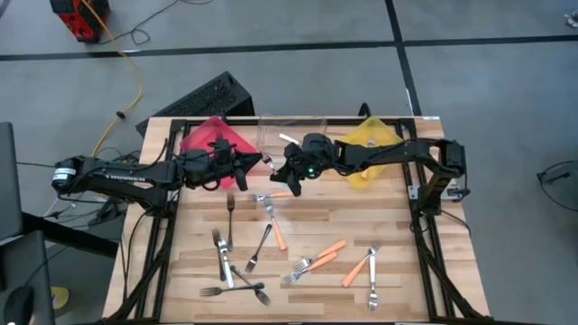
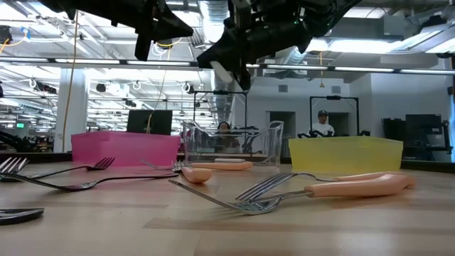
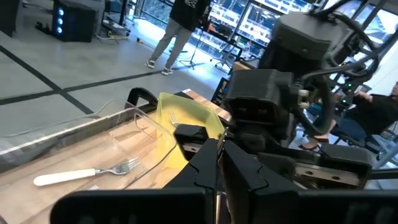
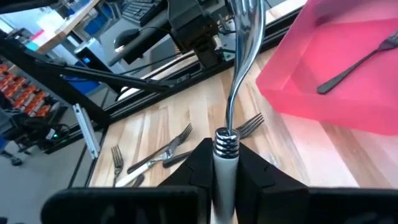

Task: Sort silverware by color (type)
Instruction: Put the white fork into the transparent bin

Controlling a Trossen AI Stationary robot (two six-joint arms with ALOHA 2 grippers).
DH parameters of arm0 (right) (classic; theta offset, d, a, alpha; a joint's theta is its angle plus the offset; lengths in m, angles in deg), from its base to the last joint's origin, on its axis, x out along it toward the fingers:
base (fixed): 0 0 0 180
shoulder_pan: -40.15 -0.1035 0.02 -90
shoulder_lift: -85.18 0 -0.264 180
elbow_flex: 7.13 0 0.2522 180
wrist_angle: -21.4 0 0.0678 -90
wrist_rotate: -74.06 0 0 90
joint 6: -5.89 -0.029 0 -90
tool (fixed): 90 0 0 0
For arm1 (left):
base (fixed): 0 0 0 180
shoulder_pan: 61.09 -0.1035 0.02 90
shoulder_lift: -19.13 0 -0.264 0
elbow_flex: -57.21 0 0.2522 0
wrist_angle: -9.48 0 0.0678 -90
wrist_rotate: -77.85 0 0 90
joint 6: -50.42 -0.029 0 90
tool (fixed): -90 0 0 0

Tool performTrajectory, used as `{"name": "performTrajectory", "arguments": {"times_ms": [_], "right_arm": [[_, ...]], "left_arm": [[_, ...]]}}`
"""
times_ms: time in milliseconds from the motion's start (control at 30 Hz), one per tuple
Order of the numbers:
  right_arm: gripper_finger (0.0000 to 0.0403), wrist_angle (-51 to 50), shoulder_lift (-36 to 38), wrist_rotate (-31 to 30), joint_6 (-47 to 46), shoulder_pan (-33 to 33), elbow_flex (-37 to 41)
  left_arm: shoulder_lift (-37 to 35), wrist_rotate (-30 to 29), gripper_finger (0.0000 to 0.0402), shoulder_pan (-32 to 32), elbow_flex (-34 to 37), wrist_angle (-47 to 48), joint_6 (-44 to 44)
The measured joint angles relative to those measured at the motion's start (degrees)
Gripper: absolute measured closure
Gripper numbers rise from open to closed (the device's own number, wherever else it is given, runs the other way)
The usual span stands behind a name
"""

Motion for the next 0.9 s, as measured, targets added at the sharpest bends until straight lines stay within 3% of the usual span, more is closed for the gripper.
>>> {"name": "performTrajectory", "arguments": {"times_ms": [233, 467, 667, 900], "right_arm": [[0.0348, -1.21, 0.02, 0.07, -0.38, 1.18, 0.0], [0.0348, -2.41, 0.39, 0.28, -0.56, 3.49, 0.0], [0.0348, -5.47, 0.42, 0.28, -0.64, 6.43, 0.0], [0.0348, -6.03, 0.42, 0.27, -0.26, 10.86, 0.0]], "left_arm": [[0.1, -0.59, 0.0382, -0.32, 0.04, 0.26, 0.59], [-0.93, 3.3, 0.0286, -2.33, 0.07, 0.98, 1.51], [-3.05, 0.96, 0.0198, -3.72, 0.03, 2.02, 1.65], [-6.76, 0.23, 0.0157, -6.86, 0.04, 5.1, 4.52]]}}
